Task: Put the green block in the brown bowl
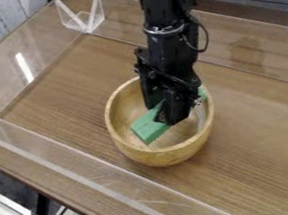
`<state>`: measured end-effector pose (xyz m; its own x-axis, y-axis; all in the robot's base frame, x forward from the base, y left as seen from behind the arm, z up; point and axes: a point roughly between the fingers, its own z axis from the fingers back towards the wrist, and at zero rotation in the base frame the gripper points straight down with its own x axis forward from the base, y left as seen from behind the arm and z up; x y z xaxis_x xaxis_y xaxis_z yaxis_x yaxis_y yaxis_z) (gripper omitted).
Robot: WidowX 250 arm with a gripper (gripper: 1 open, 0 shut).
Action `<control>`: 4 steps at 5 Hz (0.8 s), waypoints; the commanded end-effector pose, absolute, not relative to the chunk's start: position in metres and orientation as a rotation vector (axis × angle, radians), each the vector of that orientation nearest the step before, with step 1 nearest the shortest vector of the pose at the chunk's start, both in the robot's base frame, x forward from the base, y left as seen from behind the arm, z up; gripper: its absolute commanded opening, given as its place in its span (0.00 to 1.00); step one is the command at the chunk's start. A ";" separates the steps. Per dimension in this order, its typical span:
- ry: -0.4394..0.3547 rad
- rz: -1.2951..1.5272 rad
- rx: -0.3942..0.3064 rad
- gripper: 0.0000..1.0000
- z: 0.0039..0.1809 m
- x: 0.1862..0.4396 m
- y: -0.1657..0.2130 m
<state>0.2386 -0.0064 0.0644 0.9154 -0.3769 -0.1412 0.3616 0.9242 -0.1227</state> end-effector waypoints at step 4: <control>0.120 -0.366 -0.090 0.00 0.077 0.252 -0.002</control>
